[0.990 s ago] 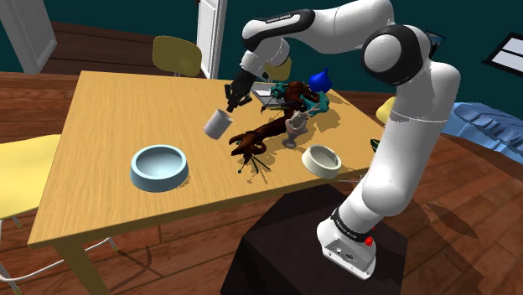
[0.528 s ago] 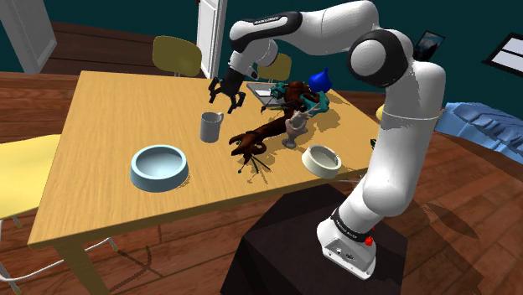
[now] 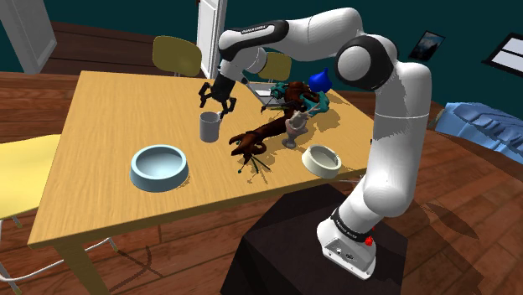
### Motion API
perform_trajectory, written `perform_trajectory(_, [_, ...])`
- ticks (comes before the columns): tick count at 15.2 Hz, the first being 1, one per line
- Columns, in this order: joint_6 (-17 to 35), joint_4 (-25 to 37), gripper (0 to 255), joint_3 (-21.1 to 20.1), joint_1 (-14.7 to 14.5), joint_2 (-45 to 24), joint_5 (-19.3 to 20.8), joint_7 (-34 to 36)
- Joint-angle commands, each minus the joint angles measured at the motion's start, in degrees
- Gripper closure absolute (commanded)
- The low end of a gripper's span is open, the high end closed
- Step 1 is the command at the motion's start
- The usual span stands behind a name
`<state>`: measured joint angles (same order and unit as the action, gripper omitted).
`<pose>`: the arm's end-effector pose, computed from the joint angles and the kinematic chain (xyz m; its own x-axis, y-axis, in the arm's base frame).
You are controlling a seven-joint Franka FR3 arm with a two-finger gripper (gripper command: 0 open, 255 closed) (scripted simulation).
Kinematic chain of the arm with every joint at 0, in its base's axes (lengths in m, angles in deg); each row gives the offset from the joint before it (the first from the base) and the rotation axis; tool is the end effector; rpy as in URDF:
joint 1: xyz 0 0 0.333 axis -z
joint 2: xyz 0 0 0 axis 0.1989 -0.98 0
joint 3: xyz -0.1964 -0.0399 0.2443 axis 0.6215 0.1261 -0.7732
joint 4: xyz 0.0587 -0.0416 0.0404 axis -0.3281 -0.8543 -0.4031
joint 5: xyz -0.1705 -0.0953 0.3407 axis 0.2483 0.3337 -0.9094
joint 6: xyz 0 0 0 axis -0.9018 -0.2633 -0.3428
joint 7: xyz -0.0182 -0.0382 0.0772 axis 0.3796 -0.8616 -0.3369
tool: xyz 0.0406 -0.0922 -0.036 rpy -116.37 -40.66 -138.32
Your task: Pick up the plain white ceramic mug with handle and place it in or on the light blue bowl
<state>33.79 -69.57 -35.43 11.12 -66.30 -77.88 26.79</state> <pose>0.6673 -0.0113 0.3323 0.3468 -0.8572 -0.3808 -0.9379 -0.3192 -0.1356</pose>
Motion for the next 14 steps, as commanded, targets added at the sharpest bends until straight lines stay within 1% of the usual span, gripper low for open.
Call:
perform_trajectory(1, [1.0, -0.5, 0, -0.2, -0.2, -0.4, -0.2, -0.2])
perform_trajectory(9, [1.0, -0.5, 0, -0.2, -0.2, -0.4, -0.2, -0.2])
perform_trajectory(10, [1.0, -0.5, 255, -0.2, -0.2, -0.4, -0.2, -0.2])
perform_trajectory(14, [1.0, -0.5, 255, -0.2, -0.2, -0.4, -0.2, -0.2])
